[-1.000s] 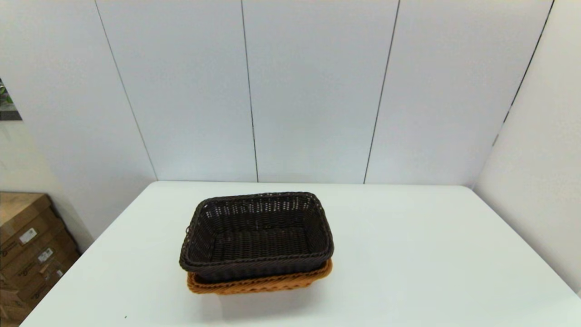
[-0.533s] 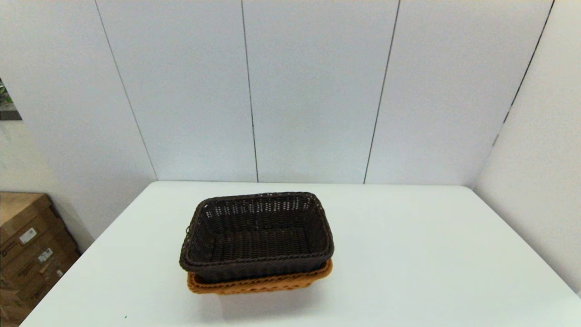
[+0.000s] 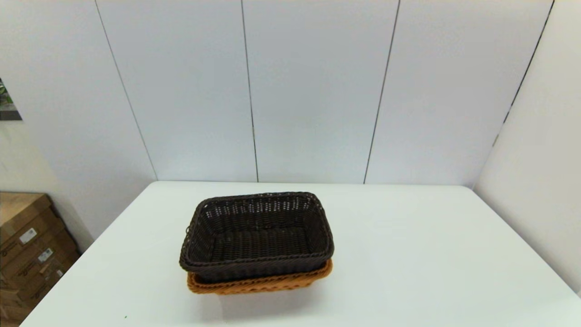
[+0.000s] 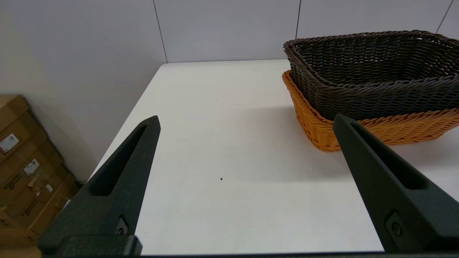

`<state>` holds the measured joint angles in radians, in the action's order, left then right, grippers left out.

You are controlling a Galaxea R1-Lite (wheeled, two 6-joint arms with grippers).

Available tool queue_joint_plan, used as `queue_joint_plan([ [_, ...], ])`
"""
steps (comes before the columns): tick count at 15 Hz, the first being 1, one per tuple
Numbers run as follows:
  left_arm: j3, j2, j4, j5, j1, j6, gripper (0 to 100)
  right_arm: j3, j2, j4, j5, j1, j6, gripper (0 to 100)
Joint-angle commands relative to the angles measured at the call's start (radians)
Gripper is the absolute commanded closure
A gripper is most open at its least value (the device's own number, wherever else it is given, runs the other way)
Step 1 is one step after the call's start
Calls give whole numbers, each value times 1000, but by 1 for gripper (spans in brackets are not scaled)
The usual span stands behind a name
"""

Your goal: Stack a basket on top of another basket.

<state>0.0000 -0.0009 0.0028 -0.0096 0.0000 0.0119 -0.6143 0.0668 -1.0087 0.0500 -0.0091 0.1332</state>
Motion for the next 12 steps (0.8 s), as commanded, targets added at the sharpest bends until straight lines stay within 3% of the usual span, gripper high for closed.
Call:
queue_joint_plan([
  [1, 2, -1, 0, 0, 0, 0, 0, 77, -67, 27, 2, 3, -10, 0],
  [3, 2, -1, 0, 0, 0, 0, 0, 139, -67, 170, 5, 1, -14, 0],
  [6, 2, -1, -1, 0, 0, 0, 0, 307, -67, 506, 2, 1, -24, 0],
  [8, 2, -1, 0, 0, 0, 0, 0, 410, -67, 694, 1, 1, -80, 0],
  [12, 2, -1, 0, 0, 0, 0, 0, 479, -67, 799, 2, 3, -190, 0],
])
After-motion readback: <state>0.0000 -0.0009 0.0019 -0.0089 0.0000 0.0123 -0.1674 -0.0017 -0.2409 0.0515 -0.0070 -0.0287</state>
